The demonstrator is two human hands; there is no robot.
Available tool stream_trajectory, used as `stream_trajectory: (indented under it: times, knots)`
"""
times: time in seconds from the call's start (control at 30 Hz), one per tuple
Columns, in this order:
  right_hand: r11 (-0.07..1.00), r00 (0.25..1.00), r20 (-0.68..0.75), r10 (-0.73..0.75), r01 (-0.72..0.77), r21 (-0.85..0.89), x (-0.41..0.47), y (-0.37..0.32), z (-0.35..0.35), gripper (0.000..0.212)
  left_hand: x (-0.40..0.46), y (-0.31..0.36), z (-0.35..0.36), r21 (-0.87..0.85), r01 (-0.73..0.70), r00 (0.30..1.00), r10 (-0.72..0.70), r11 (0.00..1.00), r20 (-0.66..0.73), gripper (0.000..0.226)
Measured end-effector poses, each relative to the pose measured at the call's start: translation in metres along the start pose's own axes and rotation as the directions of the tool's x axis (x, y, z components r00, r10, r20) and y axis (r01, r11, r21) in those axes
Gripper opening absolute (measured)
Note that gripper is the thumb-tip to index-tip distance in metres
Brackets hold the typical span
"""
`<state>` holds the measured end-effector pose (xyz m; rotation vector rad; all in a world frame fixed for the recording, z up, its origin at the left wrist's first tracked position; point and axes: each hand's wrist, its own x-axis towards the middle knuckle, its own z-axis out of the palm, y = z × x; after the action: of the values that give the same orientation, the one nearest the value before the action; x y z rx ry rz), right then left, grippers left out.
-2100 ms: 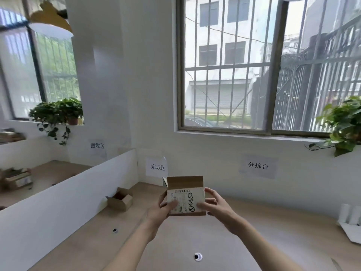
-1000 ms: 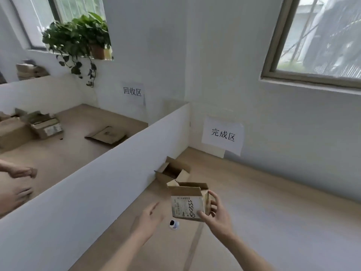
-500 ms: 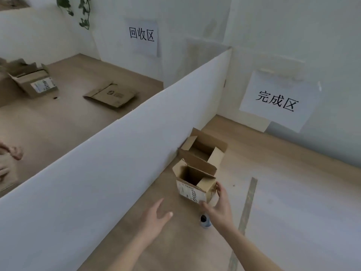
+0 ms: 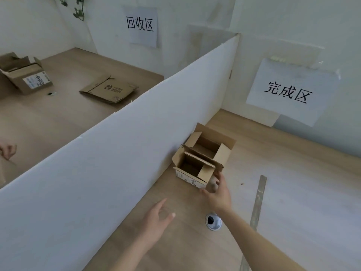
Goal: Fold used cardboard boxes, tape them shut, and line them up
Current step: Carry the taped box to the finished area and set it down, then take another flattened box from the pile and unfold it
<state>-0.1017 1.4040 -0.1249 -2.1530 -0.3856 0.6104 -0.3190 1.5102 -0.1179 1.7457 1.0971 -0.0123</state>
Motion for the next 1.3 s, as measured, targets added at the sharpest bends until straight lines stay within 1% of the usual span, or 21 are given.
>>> stream_trajectory:
  times: [0.1, 0.2, 0.33, 0.43, 0.53, 0.63, 0.73, 0.83, 0.9, 0.97, 1.03, 1.1, 1.17, 1.3]
  knots:
    - [0.997, 0.999, 0.045, -0.007, 0.01, -0.072, -0.02, 0.004, -0.024, 0.096, -0.014, 0.012, -0.001, 0.049, -0.028, 1.0, 0.028, 0.998, -0.002, 0.068]
    - [0.979, 0.994, 0.103, -0.039, 0.058, -0.195, -0.05, 0.009, -0.063, 0.089, -0.037, 0.039, -0.001, 0.131, -0.084, 0.996, 0.086, 0.988, -0.011, 0.066]
    - [0.927, 0.987, 0.125, -0.099, 0.137, -0.35, -0.095, 0.001, -0.138, 0.085, -0.086, 0.1, 0.006, 0.278, -0.212, 0.974, 0.226, 0.937, -0.021, 0.064]
    - [0.9, 0.983, 0.093, -0.16, 0.184, -0.395, -0.137, -0.016, -0.213, 0.083, -0.133, 0.162, 0.022, 0.325, -0.315, 0.94, 0.34, 0.892, -0.02, 0.065]
    - [0.875, 0.972, 0.002, -0.235, 0.212, -0.435, -0.193, -0.028, -0.303, 0.082, -0.195, 0.228, 0.055, 0.417, -0.435, 0.88, 0.474, 0.798, 0.01, 0.072]
    - [0.859, 0.946, -0.106, -0.307, 0.227, -0.459, -0.269, -0.03, -0.405, 0.08, -0.275, 0.293, 0.104, 0.482, -0.549, 0.799, 0.598, 0.683, 0.061, 0.077]
    - [0.817, 0.91, -0.21, -0.358, 0.196, -0.543, -0.362, -0.017, -0.514, 0.083, -0.369, 0.351, 0.164, 0.512, -0.668, 0.675, 0.73, 0.54, 0.111, 0.078]
    - [0.811, 0.88, -0.33, -0.341, 0.098, -0.577, -0.471, 0.016, -0.617, 0.085, -0.475, 0.397, 0.233, 0.52, -0.758, 0.542, 0.823, 0.393, 0.168, 0.079]
    - [0.825, 0.858, -0.414, -0.303, 0.019, -0.565, -0.546, 0.047, -0.675, 0.085, -0.549, 0.42, 0.281, 0.496, -0.807, 0.47, 0.857, 0.32, 0.213, 0.078]
    - [0.816, 0.835, -0.484, -0.261, -0.076, -0.573, -0.62, 0.081, -0.726, 0.084, -0.621, 0.438, 0.331, 0.457, -0.853, 0.397, 0.882, 0.252, 0.254, 0.077]
    - [0.795, 0.813, -0.546, -0.202, -0.189, -0.576, -0.693, 0.116, -0.77, 0.083, -0.69, 0.449, 0.383, 0.399, -0.898, 0.325, 0.889, 0.183, 0.323, 0.078]
    - [0.792, 0.779, -0.613, -0.133, -0.288, -0.538, -0.76, 0.154, -0.809, 0.08, -0.752, 0.456, 0.433, 0.346, -0.932, 0.249, 0.885, 0.108, 0.393, 0.079]
    - [0.795, 0.728, -0.682, -0.068, -0.374, -0.479, -0.823, 0.192, -0.843, 0.079, -0.808, 0.46, 0.478, 0.295, -0.955, 0.171, 0.877, 0.035, 0.45, 0.081]
    - [0.788, 0.606, -0.793, 0.068, -0.52, -0.33, -0.938, 0.263, -0.891, 0.076, -0.906, 0.464, 0.562, 0.186, -0.98, 0.046, 0.838, -0.066, 0.543, 0.081]
